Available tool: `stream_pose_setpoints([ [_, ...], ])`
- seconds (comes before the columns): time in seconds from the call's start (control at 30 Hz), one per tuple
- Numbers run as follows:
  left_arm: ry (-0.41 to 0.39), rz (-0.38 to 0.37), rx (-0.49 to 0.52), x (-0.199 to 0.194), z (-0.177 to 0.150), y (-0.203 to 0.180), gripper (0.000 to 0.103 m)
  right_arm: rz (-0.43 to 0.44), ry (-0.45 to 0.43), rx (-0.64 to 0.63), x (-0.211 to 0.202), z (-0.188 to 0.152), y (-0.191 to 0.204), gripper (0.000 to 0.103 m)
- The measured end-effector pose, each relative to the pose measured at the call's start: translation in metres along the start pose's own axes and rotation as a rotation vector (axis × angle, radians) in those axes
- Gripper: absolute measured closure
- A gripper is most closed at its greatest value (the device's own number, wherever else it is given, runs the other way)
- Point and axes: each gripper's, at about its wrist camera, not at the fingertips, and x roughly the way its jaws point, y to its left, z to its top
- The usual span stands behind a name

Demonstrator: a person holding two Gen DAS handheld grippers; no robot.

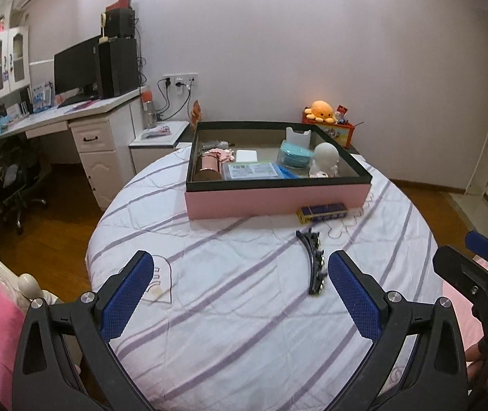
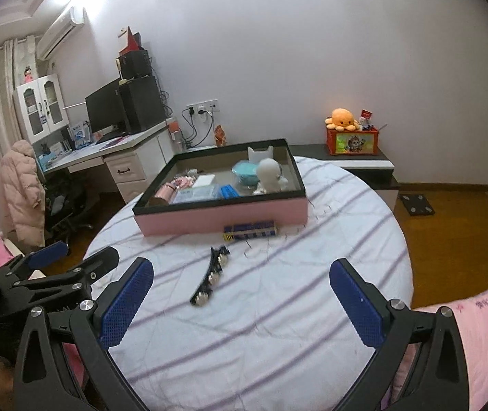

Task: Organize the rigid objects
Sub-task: 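Withdraw both tools and approach the black hair clip and blue box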

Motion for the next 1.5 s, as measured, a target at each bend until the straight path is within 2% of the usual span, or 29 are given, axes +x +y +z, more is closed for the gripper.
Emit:
stream_pose_setpoints([
  [0.67,0.002,0.001,-0.002,-0.008,-0.006,0.004,0.0,0.012,0.024,-0.002,0.006,-0.002,0.004,0.0],
  [1.0,0.028,-0.022,0.009,0.003,-0.011,-0.004,0.0,0.002,0.025,0.004,0.007,-0.003,0.001,0.0],
  [1.23,0.066,-0.067,0.056,0.03,-0.008,-0.03,0.0,-0.016,0.016,0.015,0.013,0.006,-0.009,0.0],
  [1.37,0.133,-0.102,0.092,0.063,-0.006,-0.049,0.0,-0.03,0.016,0.035,0.02,0.014,-0.02,0.0],
  [1.5,0.236,-0.115,0.12,0.108,-0.006,-0.066,0.0,-0.046,0.024,0.062,0.029,0.017,-0.035,0.0],
])
